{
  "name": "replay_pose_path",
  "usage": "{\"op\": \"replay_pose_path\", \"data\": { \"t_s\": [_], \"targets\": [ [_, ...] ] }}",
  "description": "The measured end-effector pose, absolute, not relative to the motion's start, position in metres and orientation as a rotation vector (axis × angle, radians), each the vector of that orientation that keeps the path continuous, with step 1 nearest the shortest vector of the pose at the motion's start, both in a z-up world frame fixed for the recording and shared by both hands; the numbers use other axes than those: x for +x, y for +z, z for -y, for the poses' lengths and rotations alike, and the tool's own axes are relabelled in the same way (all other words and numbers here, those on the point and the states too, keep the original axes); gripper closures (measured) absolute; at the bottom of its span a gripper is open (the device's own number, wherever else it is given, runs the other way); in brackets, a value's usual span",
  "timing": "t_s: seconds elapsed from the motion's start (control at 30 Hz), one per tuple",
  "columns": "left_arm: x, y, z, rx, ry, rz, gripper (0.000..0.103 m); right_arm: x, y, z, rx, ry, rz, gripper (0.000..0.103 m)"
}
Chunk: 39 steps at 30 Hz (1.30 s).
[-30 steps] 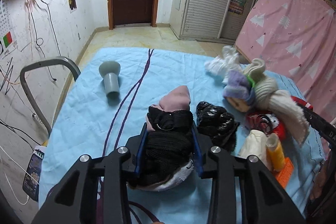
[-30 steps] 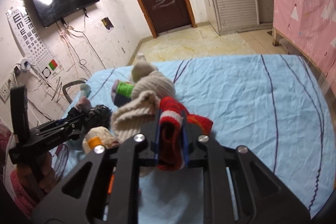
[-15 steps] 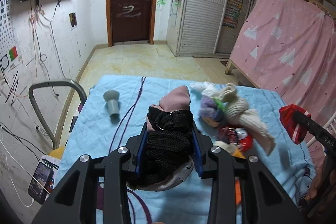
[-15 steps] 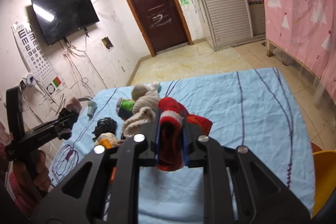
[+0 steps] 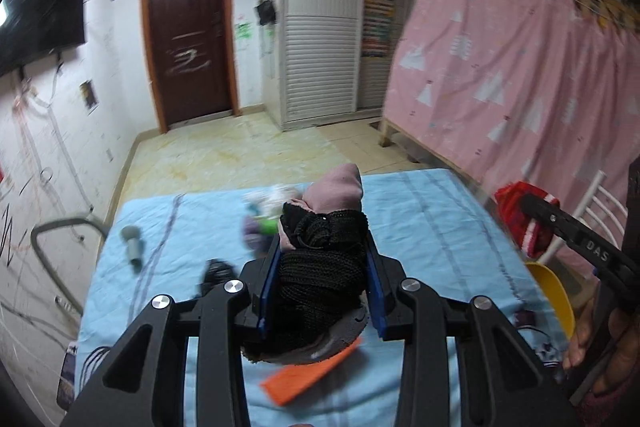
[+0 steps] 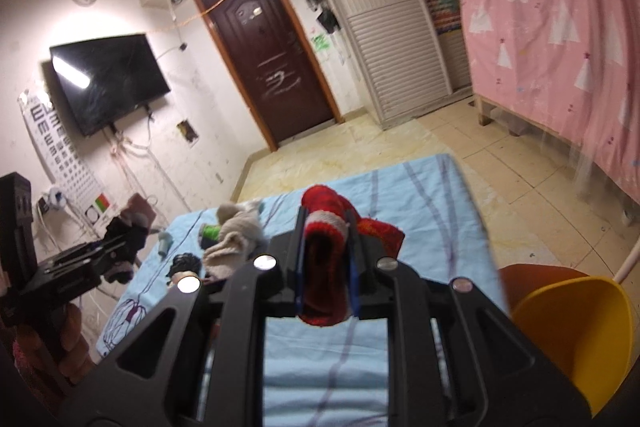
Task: Collect trash
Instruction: 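Carry the sock and red cloth to the yellow bin and release both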
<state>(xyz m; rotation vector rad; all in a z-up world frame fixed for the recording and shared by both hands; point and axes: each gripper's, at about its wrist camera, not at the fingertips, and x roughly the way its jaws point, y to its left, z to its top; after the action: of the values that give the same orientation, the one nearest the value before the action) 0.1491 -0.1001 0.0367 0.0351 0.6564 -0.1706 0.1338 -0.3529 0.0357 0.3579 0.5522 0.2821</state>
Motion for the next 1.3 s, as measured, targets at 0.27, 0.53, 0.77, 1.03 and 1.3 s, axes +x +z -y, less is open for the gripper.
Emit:
{"op": "replay_pose_path", "data": {
  "t_s": [0.27, 0.53, 0.77, 1.03, 1.3],
  "targets": [
    [0.146, 0.043, 0.184, 0.096, -0.310, -0.652, 0.075, 0.105, 0.037, 0.412, 0.386, 0.185, -0.497, 0.087],
    [0.139, 0.030, 0.275, 0.138, -0.514, -0.677, 0.075, 0.079, 0.030, 0.476, 0.426, 0.064, -0.460, 0.087],
    [0.127, 0.013, 0.345, 0.181, -0.660, -0.680, 0.075, 0.058, 0.028, 0.512, 0.420, -0.017, -0.432, 0.087],
    [0.115, -0.005, 0.387, 0.231, -0.758, -0.748, 0.064, 0.046, 0.023, 0.535, 0.454, -0.074, -0.412, 0.087],
    [0.117, 0.002, 0.385, 0.218, -0.740, -0.726, 0.032, 0.044, 0.023, 0.537, 0.472, -0.098, -0.400, 0.055]
  ]
}}
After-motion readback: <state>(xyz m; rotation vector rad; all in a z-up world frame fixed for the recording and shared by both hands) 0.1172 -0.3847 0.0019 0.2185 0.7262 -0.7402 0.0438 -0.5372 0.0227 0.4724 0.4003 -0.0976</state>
